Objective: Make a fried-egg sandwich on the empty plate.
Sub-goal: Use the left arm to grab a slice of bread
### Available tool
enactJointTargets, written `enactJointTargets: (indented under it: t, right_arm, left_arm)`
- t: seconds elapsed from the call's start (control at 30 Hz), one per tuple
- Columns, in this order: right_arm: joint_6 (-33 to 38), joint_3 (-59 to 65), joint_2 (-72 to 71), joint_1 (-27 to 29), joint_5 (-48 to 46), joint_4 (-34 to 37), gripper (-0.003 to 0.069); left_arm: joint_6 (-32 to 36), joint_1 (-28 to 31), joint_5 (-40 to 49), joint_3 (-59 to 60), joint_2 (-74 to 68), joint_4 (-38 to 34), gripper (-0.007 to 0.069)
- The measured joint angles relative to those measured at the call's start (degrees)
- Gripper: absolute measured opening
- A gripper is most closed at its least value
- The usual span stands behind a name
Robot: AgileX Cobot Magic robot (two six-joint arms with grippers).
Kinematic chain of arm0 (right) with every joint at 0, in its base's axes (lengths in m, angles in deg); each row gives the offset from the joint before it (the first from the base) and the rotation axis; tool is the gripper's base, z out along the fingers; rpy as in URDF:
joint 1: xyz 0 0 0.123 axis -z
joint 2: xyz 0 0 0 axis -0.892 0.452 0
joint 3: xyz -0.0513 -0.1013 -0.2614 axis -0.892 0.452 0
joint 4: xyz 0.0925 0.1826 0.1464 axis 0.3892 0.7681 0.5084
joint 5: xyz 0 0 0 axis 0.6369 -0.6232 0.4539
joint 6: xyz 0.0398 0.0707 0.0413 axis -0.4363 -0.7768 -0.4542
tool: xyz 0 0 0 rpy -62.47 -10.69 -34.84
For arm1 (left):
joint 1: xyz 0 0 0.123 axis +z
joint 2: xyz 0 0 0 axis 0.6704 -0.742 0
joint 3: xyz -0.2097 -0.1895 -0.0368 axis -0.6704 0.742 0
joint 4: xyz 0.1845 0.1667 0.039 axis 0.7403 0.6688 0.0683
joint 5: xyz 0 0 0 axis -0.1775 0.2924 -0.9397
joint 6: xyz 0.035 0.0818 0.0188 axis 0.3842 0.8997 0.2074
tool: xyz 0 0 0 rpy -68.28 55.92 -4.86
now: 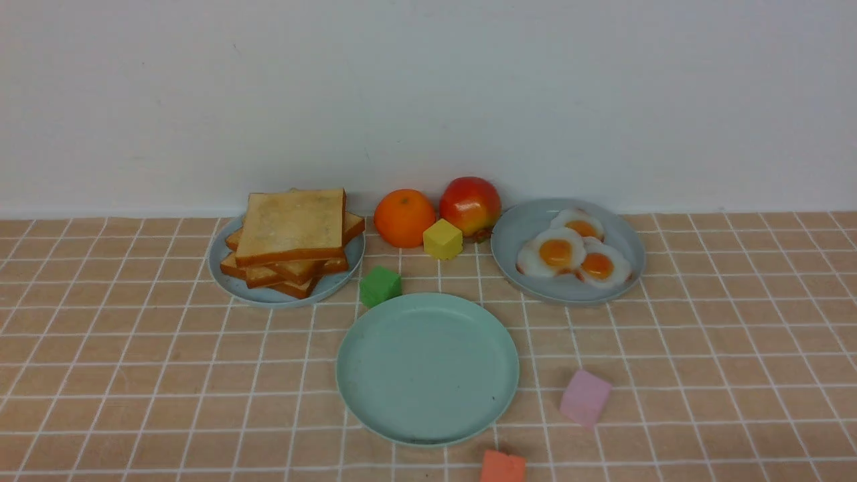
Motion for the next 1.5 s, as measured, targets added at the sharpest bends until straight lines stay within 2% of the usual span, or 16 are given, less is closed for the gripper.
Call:
enactJointTargets:
  t: [0.53,0.63,0.67,0.87,1.0,1.1,1.2,1.23,1.37,1.5]
  right_arm:
    - [0.0,0.0,0.0,0.0,0.0,0.0,0.0239]
    - [0.0,0.0,0.0,0.0,0.0,-0.05,0.0239]
    - [0.0,0.0,0.0,0.0,0.0,-0.05,0.0239]
    - [0.0,0.0,0.0,0.0,0.0,-0.05,0.0239]
    - [0.0,0.0,0.0,0.0,0.0,-0.05,0.0239]
    - [0.0,0.0,0.0,0.0,0.0,-0.05,0.0239]
    - [0.0,0.0,0.0,0.0,0.0,-0.05,0.0239]
    - [0.0,0.0,0.0,0.0,0.07,-0.1,0.0239]
    - [-1.56,0.44,0.0,0.0,2.81,1.75,0.0239]
    - [-9.44,0.68,0.0,0.0,10.75,13.26,0.0239]
  left_arm:
    - [-0.15,0.0,-1.51,0.0,0.0,-0.39,0.0239]
    - [-2.03,0.0,-4.6,0.0,0.0,-3.71,0.0239]
    - [-4.69,0.0,-7.58,0.0,0.0,-8.48,0.0239]
    - [-11.79,0.0,-16.13,0.0,0.0,-23.38,0.0239]
    - [-13.1,0.0,-21.15,-0.09,0.0,-27.52,0.0239]
    - [-12.84,0.0,-18.55,-1.79,0.0,-27.32,0.0224]
    - [-9.75,0.0,-13.04,-7.16,-1.96,-25.38,0.016]
    - [-6.08,0.0,-8.64,-11.56,-5.84,-24.43,0.01]
    - [6.28,-2.49,1.01,-20.9,-17.08,-23.87,-0.0014]
    - [18.1,-8.77,16.53,-32.34,-31.67,-23.66,-0.0013]
